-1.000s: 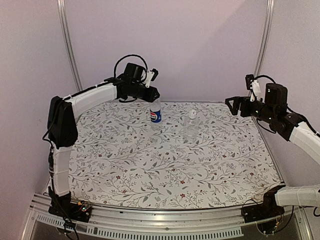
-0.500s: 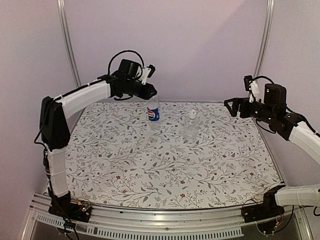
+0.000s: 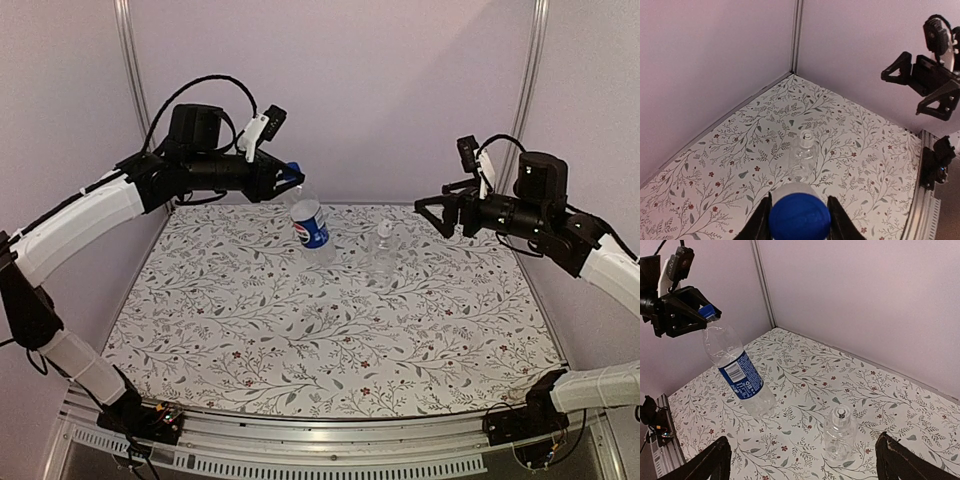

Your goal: Unscrew the bottle caps

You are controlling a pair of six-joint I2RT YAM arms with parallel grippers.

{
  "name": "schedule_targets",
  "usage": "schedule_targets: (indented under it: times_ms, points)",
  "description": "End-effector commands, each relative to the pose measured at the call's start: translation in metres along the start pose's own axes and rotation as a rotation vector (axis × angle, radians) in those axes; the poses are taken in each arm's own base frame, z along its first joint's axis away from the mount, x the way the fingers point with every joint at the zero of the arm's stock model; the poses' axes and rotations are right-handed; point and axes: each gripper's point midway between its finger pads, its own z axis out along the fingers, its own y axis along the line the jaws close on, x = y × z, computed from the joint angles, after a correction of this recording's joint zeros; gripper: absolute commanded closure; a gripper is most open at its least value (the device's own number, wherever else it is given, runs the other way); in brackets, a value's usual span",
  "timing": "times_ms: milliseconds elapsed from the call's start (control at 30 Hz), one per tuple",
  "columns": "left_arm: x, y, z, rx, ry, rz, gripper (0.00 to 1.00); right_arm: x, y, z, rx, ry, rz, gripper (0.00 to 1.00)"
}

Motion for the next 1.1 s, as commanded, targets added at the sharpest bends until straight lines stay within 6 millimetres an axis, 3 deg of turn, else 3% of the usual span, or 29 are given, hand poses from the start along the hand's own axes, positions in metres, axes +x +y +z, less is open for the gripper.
schedule_targets:
  times_ms: [0, 233, 433, 1067]
  points:
    - [-0.008, -0.062, -0.021, 0.210, -0.061, 0.055, 1.00, -0.013, 0.063, 0.009, -0.272, -0.019, -0.077, 0.01]
    - [-0.020, -0.119, -0.034, 0.354, -0.075, 0.088, 1.00, 0.016, 0.141, 0.037, -0.512, 0.031, -0.212, 0.01]
    - [-0.023, -0.137, -0.036, 0.397, -0.062, 0.106, 1.00, 0.037, 0.173, 0.054, -0.635, 0.049, -0.263, 0.01]
    - [0.000, -0.144, -0.014, 0.443, -0.027, 0.110, 1.00, 0.061, 0.171, 0.074, -0.639, 0.024, -0.346, 0.11]
